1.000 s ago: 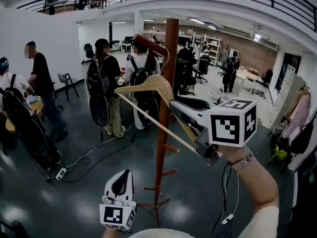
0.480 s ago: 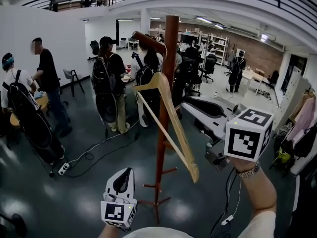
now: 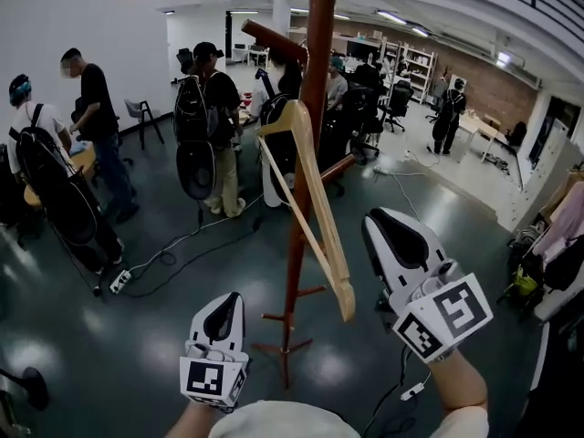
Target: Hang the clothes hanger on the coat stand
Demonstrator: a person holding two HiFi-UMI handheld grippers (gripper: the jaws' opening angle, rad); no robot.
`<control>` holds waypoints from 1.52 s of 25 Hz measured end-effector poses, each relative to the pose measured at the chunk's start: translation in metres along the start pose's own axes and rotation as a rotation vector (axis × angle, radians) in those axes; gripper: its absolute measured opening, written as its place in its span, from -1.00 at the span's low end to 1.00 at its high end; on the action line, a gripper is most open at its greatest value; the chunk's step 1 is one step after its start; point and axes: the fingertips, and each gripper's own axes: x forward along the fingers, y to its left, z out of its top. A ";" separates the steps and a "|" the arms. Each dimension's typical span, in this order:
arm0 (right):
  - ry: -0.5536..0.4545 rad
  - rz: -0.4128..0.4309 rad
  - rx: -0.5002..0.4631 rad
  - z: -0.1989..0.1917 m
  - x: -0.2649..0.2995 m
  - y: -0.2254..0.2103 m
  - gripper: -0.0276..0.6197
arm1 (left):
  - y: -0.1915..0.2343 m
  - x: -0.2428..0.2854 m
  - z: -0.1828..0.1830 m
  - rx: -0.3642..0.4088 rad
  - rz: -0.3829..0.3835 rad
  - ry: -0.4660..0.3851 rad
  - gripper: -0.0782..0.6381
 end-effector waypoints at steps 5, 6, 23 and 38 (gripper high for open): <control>-0.067 -0.162 -0.224 -0.039 -0.028 0.022 -0.84 | 0.004 -0.008 -0.003 -0.022 0.006 0.009 -0.75; -0.084 -0.191 -0.207 -0.048 -0.033 0.026 -0.85 | 0.003 -0.010 -0.005 -0.033 0.004 0.011 -0.75; 0.106 0.027 0.305 -0.207 -0.034 0.155 -0.86 | 0.006 -0.036 -0.066 -0.078 0.037 0.076 -0.75; 0.233 0.139 0.402 -0.277 -0.009 0.204 -0.86 | 0.003 -0.043 -0.128 -0.130 0.046 0.112 -0.75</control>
